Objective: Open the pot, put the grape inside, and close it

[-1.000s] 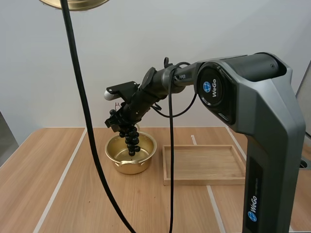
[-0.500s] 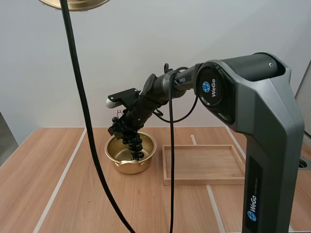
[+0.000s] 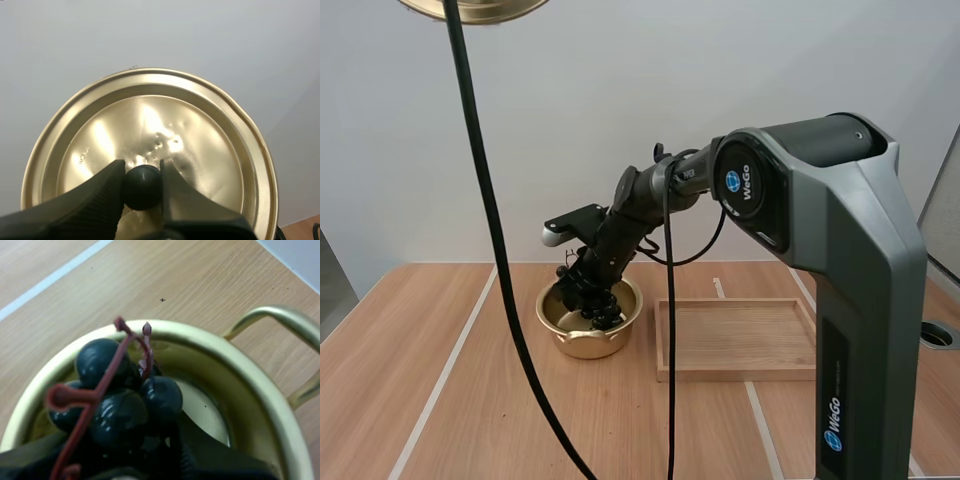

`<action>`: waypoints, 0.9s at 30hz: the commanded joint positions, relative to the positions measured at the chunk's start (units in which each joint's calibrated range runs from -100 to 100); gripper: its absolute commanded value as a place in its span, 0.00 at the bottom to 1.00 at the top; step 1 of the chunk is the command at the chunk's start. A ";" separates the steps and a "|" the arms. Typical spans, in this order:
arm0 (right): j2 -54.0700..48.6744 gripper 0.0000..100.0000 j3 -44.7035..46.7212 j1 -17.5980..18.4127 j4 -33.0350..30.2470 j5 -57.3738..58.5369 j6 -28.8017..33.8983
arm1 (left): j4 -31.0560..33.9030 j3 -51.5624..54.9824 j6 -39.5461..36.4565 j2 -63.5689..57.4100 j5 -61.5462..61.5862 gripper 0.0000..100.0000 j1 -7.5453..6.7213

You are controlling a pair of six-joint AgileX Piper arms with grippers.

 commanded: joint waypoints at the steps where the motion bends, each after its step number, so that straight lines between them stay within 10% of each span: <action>1: -0.63 0.00 1.88 0.02 -2.44 1.16 0.64 | -0.50 -0.36 0.05 0.17 -0.91 0.00 0.05; 27: 6.33 0.00 2.04 0.02 -8.28 -0.87 5.05 | -0.50 -0.36 0.42 0.17 0.18 0.00 0.05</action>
